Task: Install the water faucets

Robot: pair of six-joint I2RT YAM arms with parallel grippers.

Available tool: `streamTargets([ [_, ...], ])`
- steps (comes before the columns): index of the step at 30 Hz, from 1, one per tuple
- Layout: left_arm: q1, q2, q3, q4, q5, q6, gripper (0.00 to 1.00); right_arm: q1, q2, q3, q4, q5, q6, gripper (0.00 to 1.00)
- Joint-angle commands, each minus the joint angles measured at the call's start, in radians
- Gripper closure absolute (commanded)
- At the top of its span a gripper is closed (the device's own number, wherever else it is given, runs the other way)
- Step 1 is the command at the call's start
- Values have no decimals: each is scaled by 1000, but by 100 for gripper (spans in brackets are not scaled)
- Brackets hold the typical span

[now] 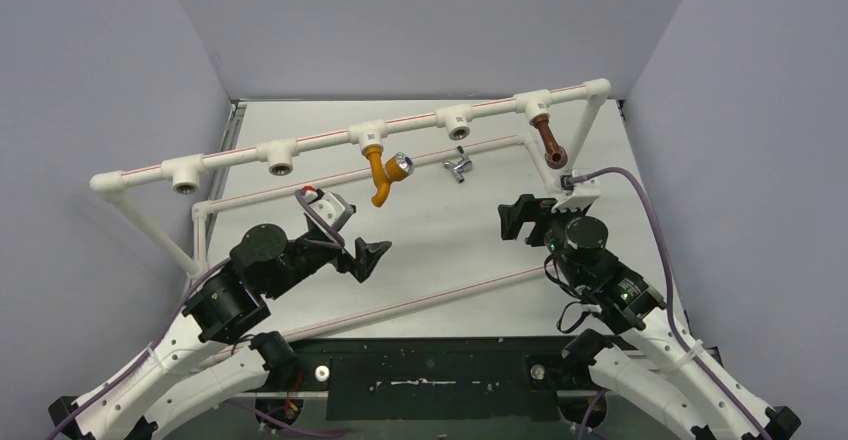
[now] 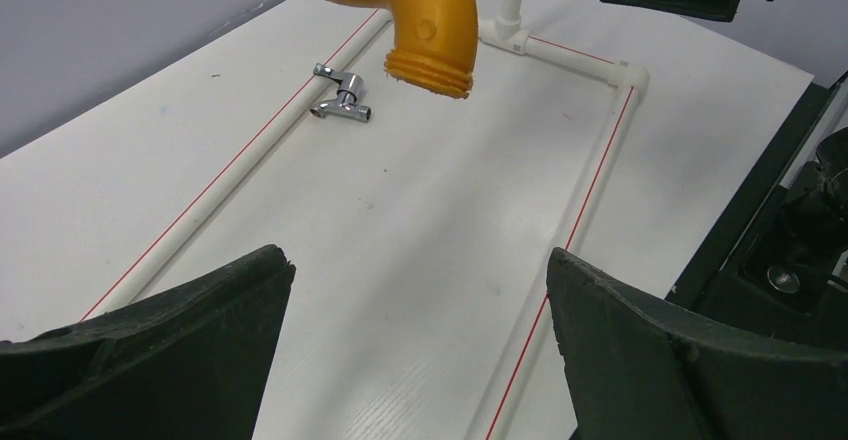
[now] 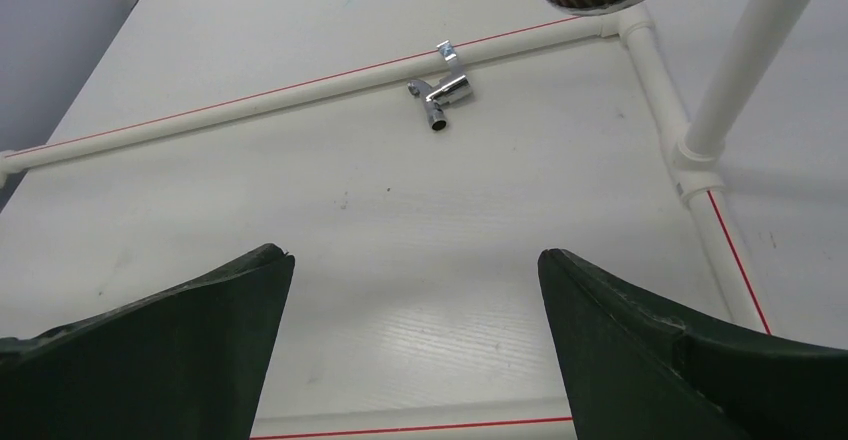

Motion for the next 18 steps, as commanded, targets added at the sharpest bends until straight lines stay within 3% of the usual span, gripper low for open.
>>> streamTargets([
  [1,-4,-26,13,3,-25,8,3,11,-5,34,-8,36,-21,0],
  [9,2,-35,6,13,-27,16,3,16,-3,-79,129,-158,-109,0],
  [14,19,-45,-3,25,1,10,3,73,62,-131,209,-166,-95,0],
  [18,39,-58,-10,45,30,0,3,164,131,-168,294,-89,-79,0],
])
